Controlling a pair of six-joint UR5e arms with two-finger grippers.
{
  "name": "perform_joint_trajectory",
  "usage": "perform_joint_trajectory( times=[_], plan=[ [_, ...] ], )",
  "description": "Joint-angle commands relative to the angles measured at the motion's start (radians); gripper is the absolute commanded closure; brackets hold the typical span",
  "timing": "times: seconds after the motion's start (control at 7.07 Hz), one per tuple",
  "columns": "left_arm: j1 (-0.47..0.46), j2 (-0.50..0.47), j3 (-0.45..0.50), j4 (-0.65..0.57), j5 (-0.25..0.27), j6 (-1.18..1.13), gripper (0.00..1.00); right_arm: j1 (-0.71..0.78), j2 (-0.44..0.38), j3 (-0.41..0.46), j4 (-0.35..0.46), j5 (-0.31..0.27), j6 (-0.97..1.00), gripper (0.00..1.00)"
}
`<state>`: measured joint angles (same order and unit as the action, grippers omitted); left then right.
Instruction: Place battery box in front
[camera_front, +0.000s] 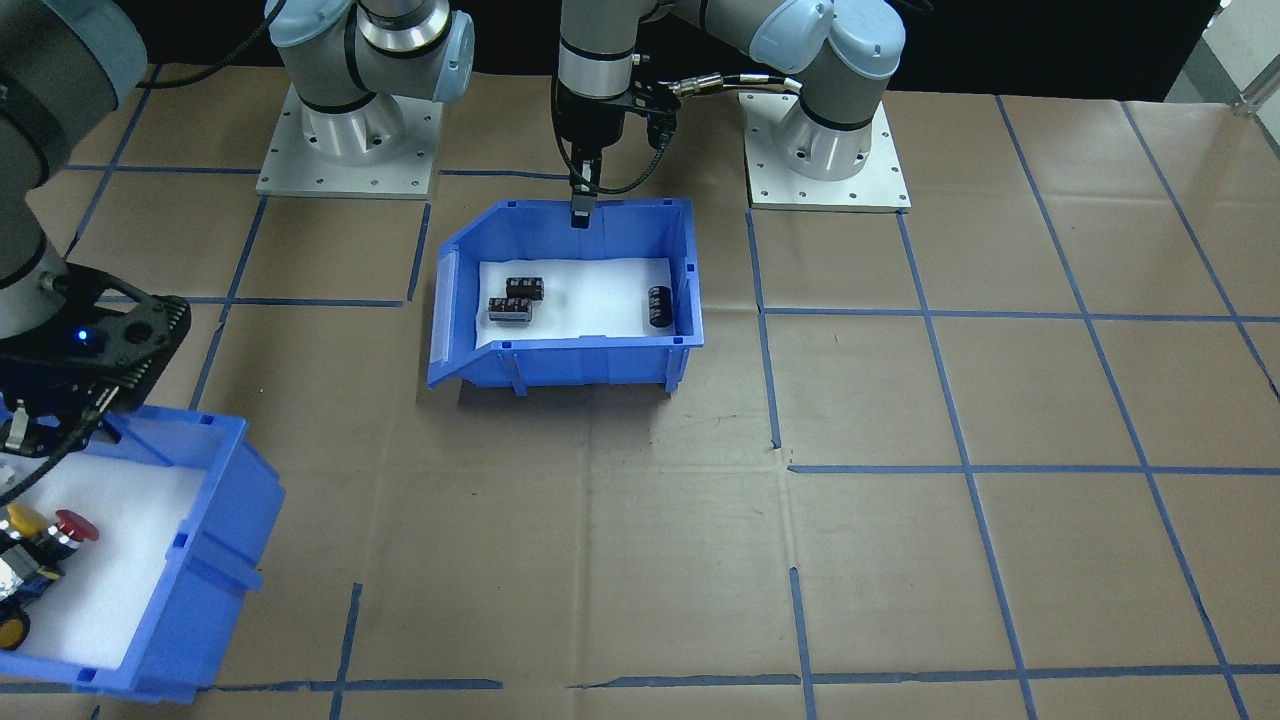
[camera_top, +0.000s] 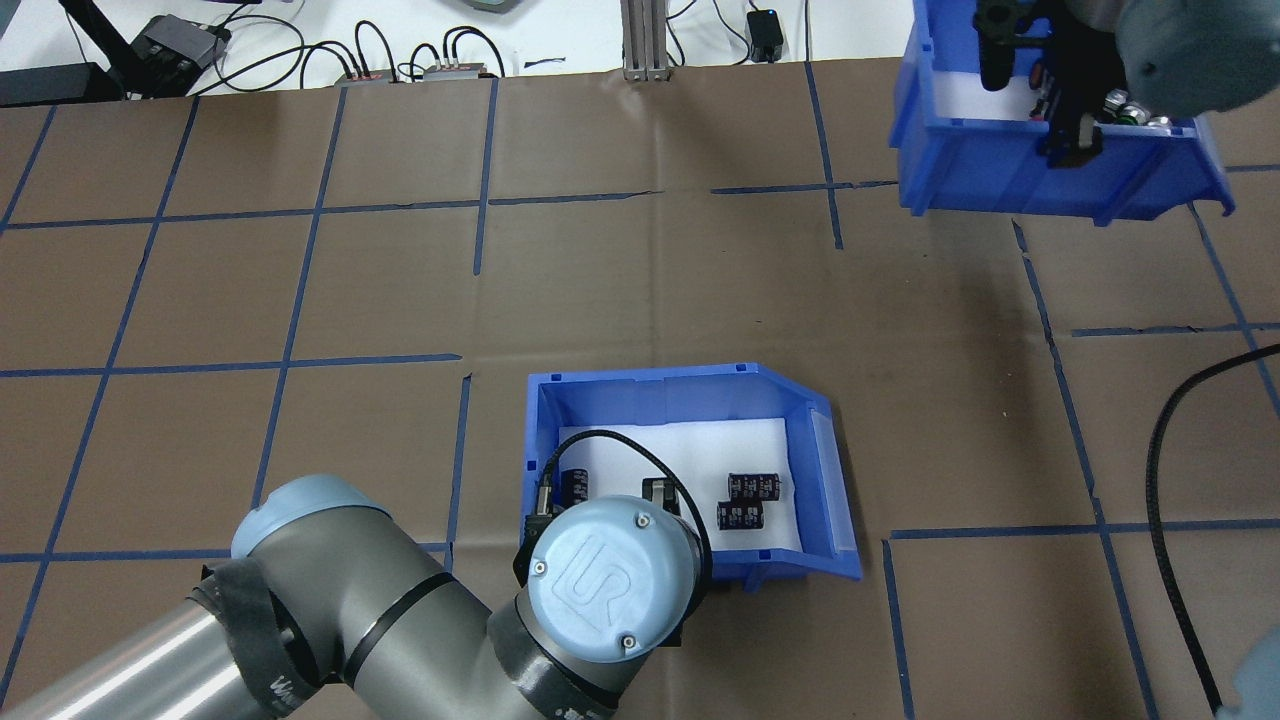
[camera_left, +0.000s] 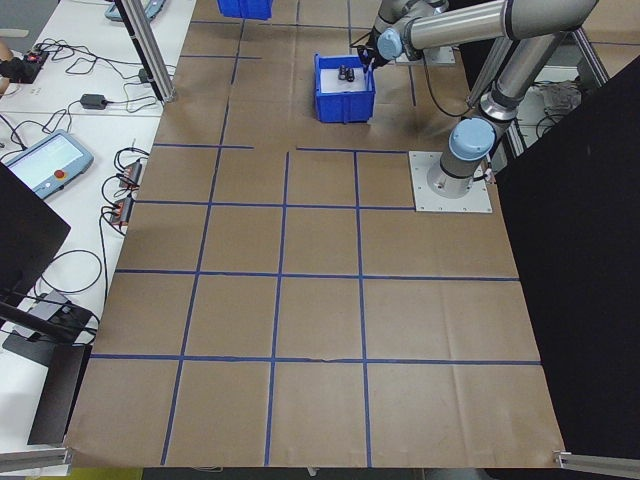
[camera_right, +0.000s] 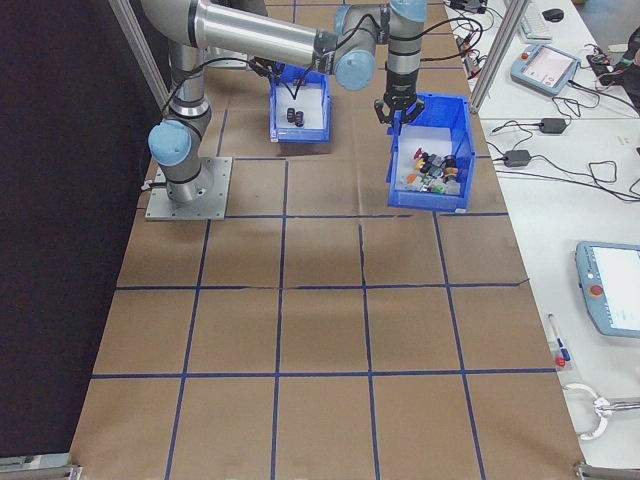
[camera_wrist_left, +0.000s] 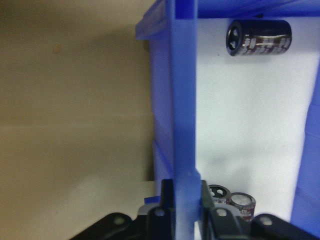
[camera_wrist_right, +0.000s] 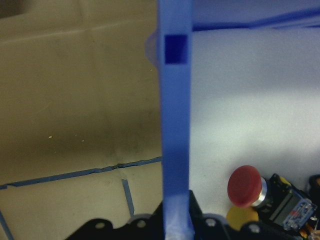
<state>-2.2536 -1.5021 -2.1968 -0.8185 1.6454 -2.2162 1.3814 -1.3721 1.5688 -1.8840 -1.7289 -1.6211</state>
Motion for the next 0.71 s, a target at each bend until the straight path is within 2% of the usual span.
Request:
perform_joint_trajectory(
  times=[0.0,0.14,0.28,0.42,0.57],
  plan=[
    [0.143,0.06,0.005,-0.042,0.073,0.221,1.0,-0.068,-0.137,0.237,-0.11,0.022,-0.088,1.0],
    [0.248,0.08,0.009,-0.047,0.065,0.33,1.0,-0.076,-0.256,0.416,-0.174,0.02,-0.129,1.0],
    [0.36,0.091,0.015,-0.044,0.042,0.449,1.0,-0.078,-0.321,0.469,-0.179,0.012,-0.175,1.0],
    [0.461,0.077,0.05,-0.042,-0.039,0.53,1.0,-0.088,-0.343,0.482,-0.175,0.012,-0.189,1.0],
    [0.536,0.038,0.122,-0.045,-0.092,0.594,1.0,-0.09,-0.343,0.487,-0.166,0.011,-0.19,1.0]
  ],
)
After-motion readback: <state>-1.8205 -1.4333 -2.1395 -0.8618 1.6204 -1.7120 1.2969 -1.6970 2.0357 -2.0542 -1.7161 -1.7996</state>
